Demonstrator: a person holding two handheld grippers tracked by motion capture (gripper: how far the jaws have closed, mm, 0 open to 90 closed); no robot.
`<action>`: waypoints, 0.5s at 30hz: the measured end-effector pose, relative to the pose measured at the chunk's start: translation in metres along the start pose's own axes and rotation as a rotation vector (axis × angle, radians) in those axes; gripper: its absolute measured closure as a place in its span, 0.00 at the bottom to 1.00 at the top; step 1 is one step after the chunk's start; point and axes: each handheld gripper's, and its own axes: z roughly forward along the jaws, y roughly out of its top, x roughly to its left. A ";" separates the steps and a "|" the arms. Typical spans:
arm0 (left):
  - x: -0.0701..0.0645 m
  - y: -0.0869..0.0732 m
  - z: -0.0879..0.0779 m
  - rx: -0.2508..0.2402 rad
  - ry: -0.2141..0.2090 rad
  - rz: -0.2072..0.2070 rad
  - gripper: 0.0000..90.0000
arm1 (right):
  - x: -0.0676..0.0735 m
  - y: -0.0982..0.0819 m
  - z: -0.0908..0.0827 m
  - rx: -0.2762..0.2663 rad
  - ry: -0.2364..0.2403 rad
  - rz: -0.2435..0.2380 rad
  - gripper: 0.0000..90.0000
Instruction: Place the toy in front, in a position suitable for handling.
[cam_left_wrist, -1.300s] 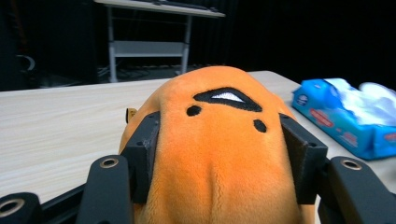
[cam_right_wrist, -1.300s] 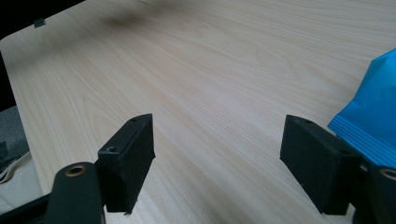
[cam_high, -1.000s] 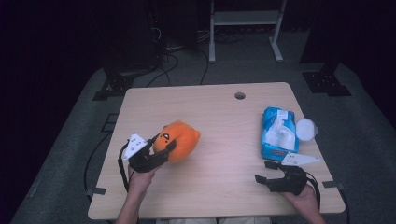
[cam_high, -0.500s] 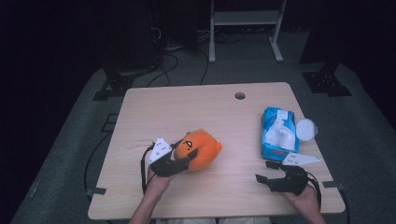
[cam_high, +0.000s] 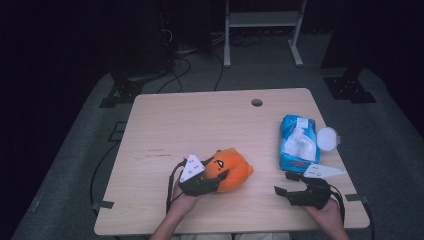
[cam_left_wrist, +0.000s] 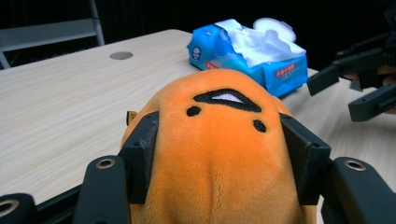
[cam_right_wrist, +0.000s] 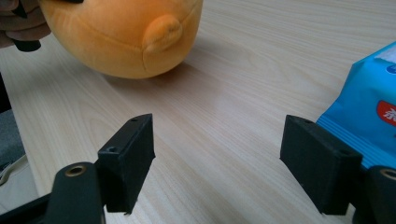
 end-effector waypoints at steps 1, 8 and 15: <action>-0.002 -0.001 0.002 0.002 -0.008 0.000 0.44 | 0.000 0.000 0.000 -0.004 -0.001 0.002 0.28; -0.010 -0.006 0.011 0.002 -0.039 0.021 0.43 | -0.001 0.000 0.000 -0.007 -0.002 0.003 0.28; -0.013 -0.012 0.018 0.030 -0.059 0.023 0.39 | 0.000 0.000 0.001 -0.004 -0.002 0.000 0.28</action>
